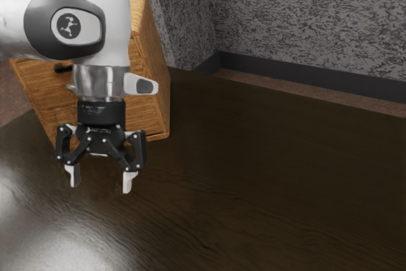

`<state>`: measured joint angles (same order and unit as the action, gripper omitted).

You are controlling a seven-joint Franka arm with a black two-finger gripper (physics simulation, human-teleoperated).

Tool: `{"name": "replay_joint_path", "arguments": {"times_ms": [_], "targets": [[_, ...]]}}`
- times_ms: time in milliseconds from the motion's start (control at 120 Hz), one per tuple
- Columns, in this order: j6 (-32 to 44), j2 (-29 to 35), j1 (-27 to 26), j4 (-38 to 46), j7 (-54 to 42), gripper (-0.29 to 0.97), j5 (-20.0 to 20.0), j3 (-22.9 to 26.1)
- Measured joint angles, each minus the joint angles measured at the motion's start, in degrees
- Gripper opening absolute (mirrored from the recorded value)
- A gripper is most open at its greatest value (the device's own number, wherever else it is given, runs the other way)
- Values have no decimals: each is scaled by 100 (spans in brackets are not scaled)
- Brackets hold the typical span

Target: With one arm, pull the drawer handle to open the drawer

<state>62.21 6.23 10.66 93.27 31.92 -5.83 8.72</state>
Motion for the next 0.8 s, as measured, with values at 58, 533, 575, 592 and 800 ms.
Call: {"name": "replay_joint_path", "arguments": {"times_ms": [58,533,575,592,800], "targets": [[599,17,-16,25,534,68,-44,0],[2218,123,2424,-318,3689,68,300,-532],[2250,125,2818,-317,3869,68,278,-176],[2261,124,2889,-315,3938,68,272,-95],[2942,294,2586,-23,4662,68,375,-419]]}}
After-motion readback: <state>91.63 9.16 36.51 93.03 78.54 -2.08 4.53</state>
